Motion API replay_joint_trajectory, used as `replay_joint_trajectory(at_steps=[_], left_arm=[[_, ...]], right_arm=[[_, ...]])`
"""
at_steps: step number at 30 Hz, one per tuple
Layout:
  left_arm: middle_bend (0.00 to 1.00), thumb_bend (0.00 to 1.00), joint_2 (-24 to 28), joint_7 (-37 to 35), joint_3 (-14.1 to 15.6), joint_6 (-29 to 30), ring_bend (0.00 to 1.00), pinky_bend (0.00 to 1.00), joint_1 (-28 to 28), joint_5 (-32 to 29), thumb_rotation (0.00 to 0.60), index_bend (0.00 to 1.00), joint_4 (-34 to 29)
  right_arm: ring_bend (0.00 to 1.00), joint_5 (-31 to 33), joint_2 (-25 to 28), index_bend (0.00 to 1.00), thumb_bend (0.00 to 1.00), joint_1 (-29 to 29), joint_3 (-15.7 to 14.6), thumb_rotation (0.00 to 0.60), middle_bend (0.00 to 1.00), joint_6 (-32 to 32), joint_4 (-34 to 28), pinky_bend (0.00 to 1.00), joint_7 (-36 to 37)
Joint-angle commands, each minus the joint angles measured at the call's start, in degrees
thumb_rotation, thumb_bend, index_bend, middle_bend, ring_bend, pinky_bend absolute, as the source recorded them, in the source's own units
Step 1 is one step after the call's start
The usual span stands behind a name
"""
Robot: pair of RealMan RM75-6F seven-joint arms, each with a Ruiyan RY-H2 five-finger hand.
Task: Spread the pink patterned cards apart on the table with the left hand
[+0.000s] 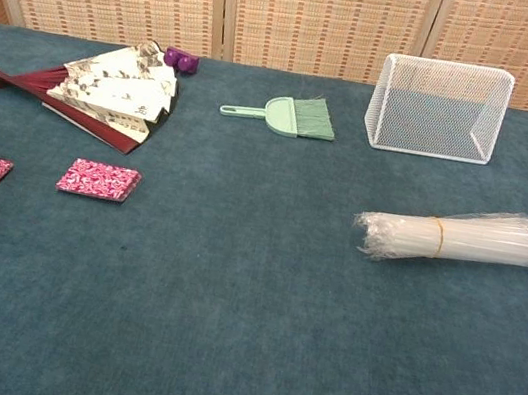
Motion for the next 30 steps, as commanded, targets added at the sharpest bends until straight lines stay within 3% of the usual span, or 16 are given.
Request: replay_joint_trajectory(at_steps=[1, 11, 18, 30], left_arm=[[1.0, 0.36, -0.27, 0.0, -0.17, -0.3, 1.0, 1.0, 0.12, -0.06, 0.6, 0.27, 0.16], [1.0, 0.33, 1.79, 1.83, -0.69, 1.81, 1.0, 1.0, 0.45, 1.1, 0.6, 0.15, -6.82], [1.0, 0.32, 2.21, 2.89, -0.78, 2.72, 1.0, 1.0, -0.93, 4.82, 0.6, 0.23, -14.32], [1.0, 0.32, -7.16, 6.92, -3.66, 0.89, 1.0, 1.0, -6.01, 2.89, 0.6, 0.23, -9.13]], right_arm=[[0.0, -0.03, 0.03, 0.0, 0.32, -0.01, -0.02, 0.6, 0.0, 0.0, -0.01, 0.09, 0.03], [0.0, 0.06, 0.14, 0.0, 0.32, -0.01, 0.06, 0.6, 0.0, 0.04, -0.01, 0.09, 0.35], [0.0, -0.1, 0.1, 0.0, 0.32, 0.01, 0.0, 0.6, 0.0, 0.0, 0.0, 0.09, 0.31], [0.0, -0.26, 0.37, 0.0, 0.32, -0.05, -0.1, 0.6, 0.0, 0.13, 0.24, 0.09, 0.93]])
